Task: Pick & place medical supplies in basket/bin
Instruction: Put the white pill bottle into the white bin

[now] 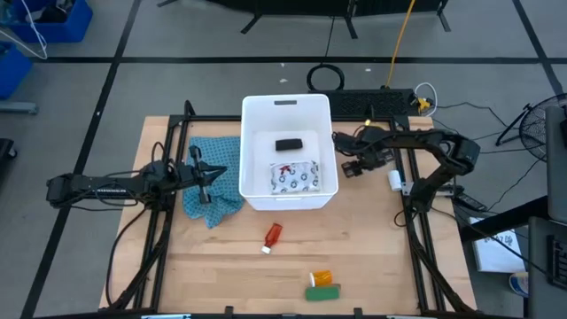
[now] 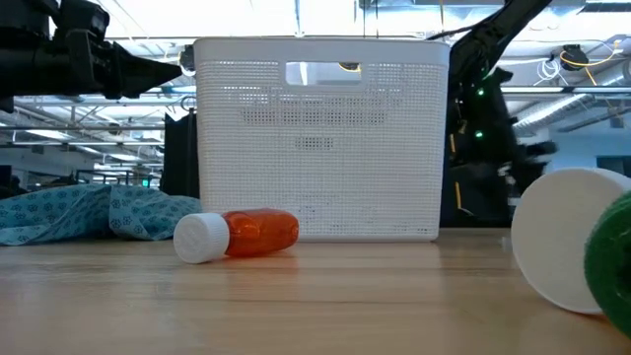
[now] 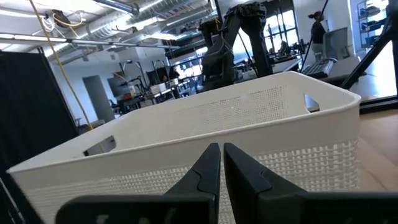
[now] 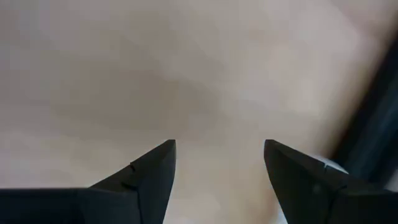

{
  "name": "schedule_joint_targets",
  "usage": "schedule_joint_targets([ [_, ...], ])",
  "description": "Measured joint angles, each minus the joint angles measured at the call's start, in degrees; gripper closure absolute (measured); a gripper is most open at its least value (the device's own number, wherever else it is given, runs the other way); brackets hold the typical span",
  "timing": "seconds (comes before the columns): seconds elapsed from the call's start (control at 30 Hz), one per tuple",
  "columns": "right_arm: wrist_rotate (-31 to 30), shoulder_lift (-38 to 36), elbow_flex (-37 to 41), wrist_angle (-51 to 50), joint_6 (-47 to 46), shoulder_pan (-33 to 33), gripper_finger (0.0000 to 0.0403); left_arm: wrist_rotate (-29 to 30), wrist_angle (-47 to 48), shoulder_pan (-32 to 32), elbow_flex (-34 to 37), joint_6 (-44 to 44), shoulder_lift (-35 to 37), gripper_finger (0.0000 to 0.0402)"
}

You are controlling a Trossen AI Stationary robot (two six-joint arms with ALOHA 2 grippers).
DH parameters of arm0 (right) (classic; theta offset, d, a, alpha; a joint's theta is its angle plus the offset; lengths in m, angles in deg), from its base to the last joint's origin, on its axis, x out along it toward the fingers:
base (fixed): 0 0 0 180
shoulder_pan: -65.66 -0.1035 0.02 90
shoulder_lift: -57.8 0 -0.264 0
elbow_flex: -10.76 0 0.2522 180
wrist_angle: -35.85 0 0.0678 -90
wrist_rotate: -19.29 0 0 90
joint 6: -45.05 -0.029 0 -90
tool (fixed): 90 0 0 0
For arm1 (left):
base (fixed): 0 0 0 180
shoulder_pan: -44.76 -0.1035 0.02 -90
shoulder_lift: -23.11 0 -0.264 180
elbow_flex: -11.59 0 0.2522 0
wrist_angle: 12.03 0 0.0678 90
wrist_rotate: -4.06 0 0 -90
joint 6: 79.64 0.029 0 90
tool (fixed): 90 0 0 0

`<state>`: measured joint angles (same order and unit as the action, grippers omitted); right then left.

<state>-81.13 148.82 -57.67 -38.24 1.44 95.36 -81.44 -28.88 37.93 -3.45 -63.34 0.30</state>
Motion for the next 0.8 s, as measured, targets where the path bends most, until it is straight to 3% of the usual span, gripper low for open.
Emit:
schedule_joint_targets([
  [0.07, 0.04, 0.15, -0.12, -0.50, 1.04, 0.81, 0.0171, 0.00, 0.17, -0.02, 0.00, -0.66, 0.00, 0.0376],
  [0.23, -2.57, 0.97, 0.31, -17.76, -1.44, 2.13, 0.0177, 0.00, 0.83, -0.01, 0.00, -0.31, -0.02, 0.0376],
  [0.4, -1.81, -1.37, 0.31, -21.89, -3.09, 1.16, 0.0172, 0.04, 0.81, -0.02, 0.00, -0.05, -0.02, 0.0376],
  [0.67, 4.02, -1.46, 9.54, -15.55, -4.02, 1.55, 0.0170, -0.32, 0.42, -0.02, 0.00, -0.06, 0.00, 0.0376],
  [0.8, 2.72, -1.41, 9.83, -9.64, -3.64, 2.51, 0.0170, -0.44, 0.43, 0.00, 0.00, -0.56, 0.00, 0.0376],
])
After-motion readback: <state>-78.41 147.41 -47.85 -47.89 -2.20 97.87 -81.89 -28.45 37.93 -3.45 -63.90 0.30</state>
